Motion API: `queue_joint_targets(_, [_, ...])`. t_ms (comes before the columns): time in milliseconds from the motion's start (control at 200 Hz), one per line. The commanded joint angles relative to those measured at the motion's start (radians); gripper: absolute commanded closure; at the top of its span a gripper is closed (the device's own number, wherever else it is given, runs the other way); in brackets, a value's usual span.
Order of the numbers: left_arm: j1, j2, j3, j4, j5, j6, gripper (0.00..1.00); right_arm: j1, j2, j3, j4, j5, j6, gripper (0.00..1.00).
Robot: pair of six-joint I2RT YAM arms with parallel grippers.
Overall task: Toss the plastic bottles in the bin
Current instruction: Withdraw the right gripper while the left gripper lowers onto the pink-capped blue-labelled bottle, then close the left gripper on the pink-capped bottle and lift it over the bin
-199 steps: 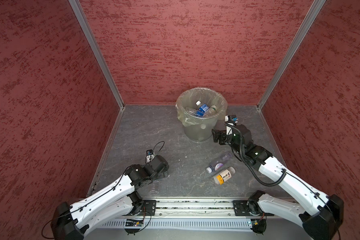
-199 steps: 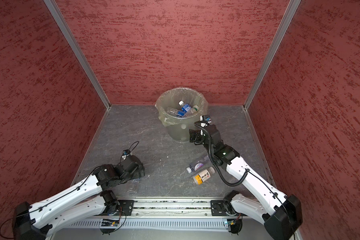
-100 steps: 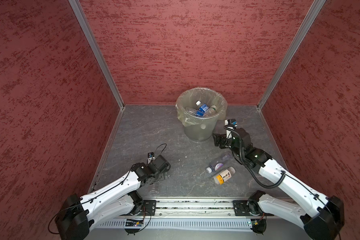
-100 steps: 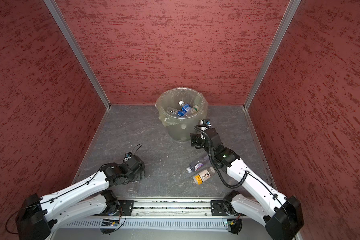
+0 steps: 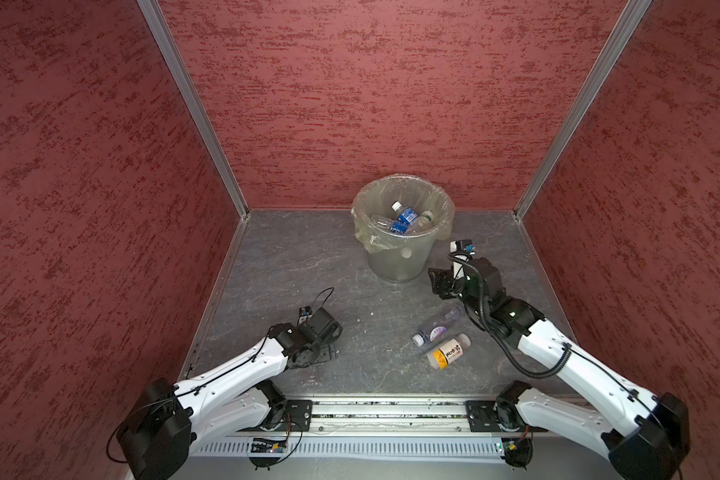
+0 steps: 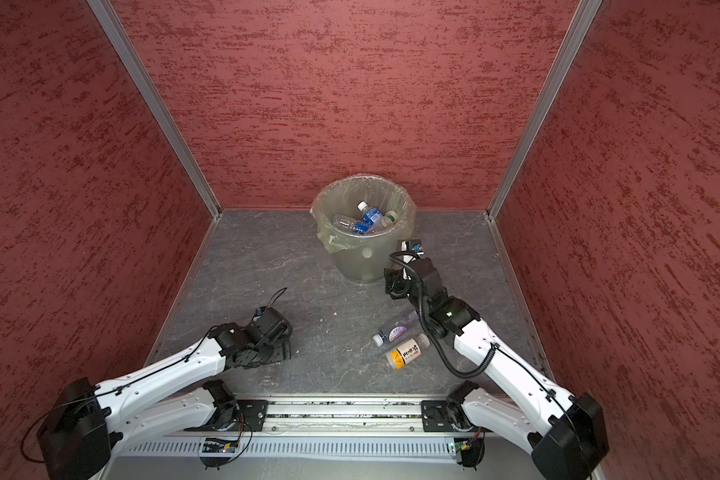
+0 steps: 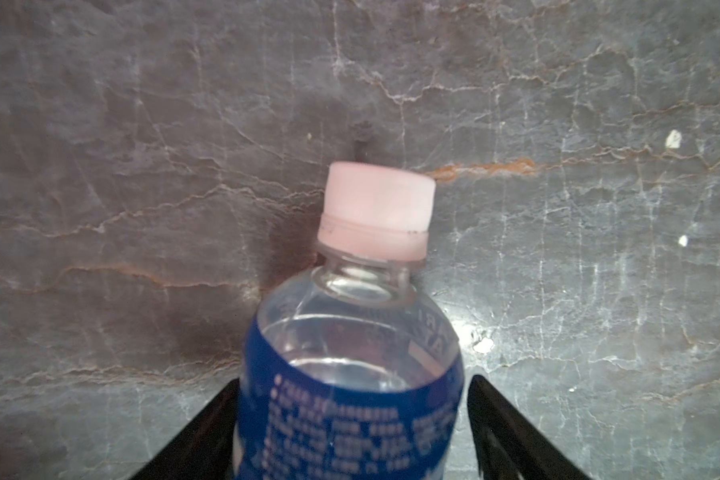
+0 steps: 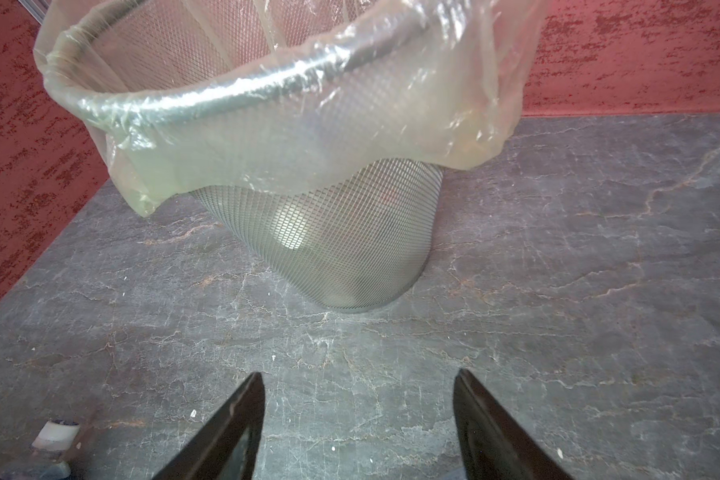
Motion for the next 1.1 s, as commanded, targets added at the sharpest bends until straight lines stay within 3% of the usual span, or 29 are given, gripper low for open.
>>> queue_joint_targets(0, [0.006, 0.009, -0.01, 0.039, 0.022, 0.021, 0.23, 0.007, -0.016, -0.011, 0.001, -0.018, 0.008, 0.33])
queue_joint_targets(235, [0.012, 0.012, -0.022, 0.094, 0.052, 0.047, 0.37, 0.006, -0.021, -0.006, -0.004, -0.017, 0.007, 0.37])
queue_joint_targets(446, [-0.005, -0.082, -0.051, 0.149, 0.053, 0.053, 0.44, 0.008, -0.02, -0.003, -0.006, -0.008, 0.008, 0.39])
queue_joint_targets(842, [-0.111, -0.516, -0.078, 0.211, -0.018, 0.136, 0.51, 0.009, -0.021, -0.023, -0.008, 0.002, 0.019, 0.39])
queue_joint_targets(1097, [-0.146, -0.708, -0.025, 0.289, -0.019, 0.276, 0.53, 0.01, -0.011, -0.026, -0.018, 0.006, 0.024, 0.39])
